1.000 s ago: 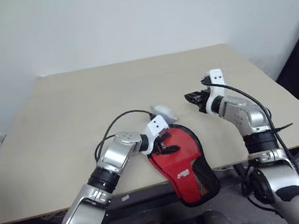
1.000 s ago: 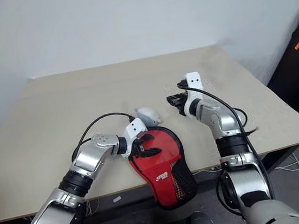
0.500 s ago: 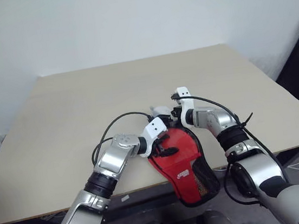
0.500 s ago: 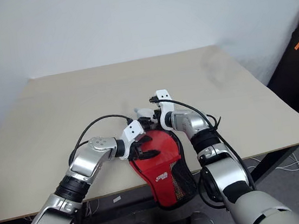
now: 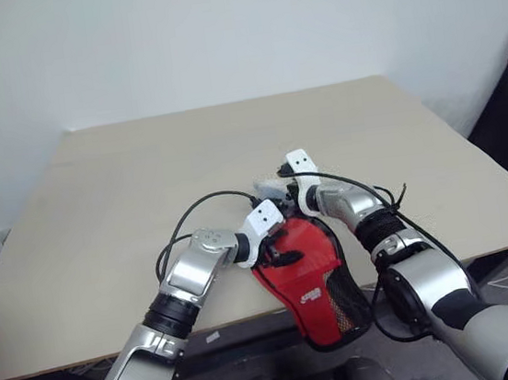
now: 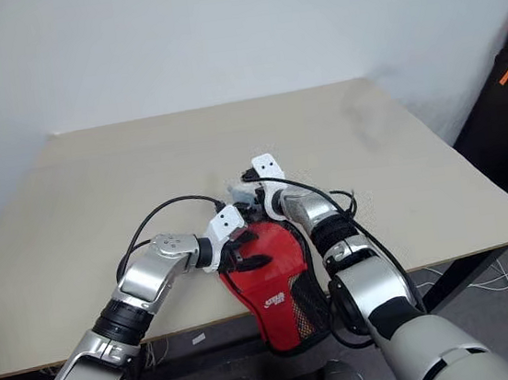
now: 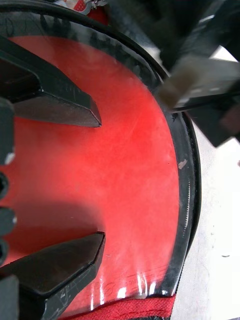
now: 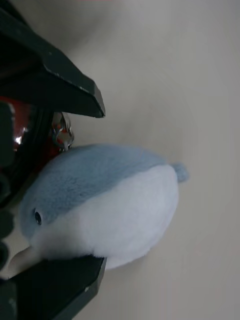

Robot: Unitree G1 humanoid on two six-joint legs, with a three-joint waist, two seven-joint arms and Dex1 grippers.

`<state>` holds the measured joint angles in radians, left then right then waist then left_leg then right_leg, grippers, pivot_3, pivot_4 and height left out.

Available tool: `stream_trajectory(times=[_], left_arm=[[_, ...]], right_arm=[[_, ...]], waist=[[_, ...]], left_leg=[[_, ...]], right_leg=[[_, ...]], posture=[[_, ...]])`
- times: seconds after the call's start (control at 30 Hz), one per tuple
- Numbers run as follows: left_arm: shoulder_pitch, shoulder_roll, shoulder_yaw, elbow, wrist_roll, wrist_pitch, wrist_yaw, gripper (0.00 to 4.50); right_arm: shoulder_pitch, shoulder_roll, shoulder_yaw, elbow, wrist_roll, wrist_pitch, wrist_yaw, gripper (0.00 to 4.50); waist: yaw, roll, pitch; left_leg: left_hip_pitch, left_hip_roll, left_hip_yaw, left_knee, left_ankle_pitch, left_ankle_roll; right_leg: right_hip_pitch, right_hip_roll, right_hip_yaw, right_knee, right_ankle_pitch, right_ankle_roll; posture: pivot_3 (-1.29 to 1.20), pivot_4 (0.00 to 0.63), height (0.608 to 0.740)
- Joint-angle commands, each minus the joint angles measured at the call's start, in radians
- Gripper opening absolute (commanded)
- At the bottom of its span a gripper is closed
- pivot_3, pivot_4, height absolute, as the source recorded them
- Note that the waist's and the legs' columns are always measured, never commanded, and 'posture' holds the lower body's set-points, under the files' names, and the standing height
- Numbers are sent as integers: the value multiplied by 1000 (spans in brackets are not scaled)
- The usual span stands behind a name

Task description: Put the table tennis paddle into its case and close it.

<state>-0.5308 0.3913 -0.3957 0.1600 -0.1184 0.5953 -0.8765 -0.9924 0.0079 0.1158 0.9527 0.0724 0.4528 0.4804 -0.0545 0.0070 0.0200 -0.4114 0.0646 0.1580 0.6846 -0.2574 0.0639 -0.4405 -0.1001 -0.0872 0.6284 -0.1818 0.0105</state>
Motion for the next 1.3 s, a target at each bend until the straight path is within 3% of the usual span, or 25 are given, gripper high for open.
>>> stream_trajectory(times=[0.03,0.27,0.37,0.73,1.07,1.3], left_arm=[[25,7,-36,50,44,52,13,3586],[22,1,-40,54,46,69,22,3586],[19,-5,-43,62,47,81,28,3586],[1,-32,-55,106,53,120,34,3586],[-1,-49,-52,124,43,146,30,3586],[-9,-60,-49,143,48,144,35,3586]], right_arm=[[-17,19,0,-16,-13,-21,-5,3096],[-12,20,-34,-60,-4,-34,-22,652],[6,6,-27,-103,-8,-14,-7,58],[188,-211,-67,-541,25,232,55,54],[322,-351,-152,-603,33,265,-53,54],[523,-543,-180,-908,119,354,111,54]], waist=[[0,0,-1],[0,0,-4],[1,0,-5],[11,0,-7],[21,1,-8],[36,3,-9]], left_leg=[[0,0,0,0,0,0],[0,0,0,0,0,0],[0,0,0,0,0,0],[0,-1,-5,0,0,0],[1,-2,-7,1,-1,2],[1,-2,-9,2,-5,10]], right_leg=[[0,0,0,0,0,0],[0,0,0,0,0,0],[0,0,0,0,0,0],[2,-2,-2,-2,-3,4],[5,-3,-4,-3,-3,4],[7,-4,-5,-4,-5,3]], posture=[[0,0,724],[0,0,724],[0,0,724],[0,0,724],[0,0,724],[0,0,724]])
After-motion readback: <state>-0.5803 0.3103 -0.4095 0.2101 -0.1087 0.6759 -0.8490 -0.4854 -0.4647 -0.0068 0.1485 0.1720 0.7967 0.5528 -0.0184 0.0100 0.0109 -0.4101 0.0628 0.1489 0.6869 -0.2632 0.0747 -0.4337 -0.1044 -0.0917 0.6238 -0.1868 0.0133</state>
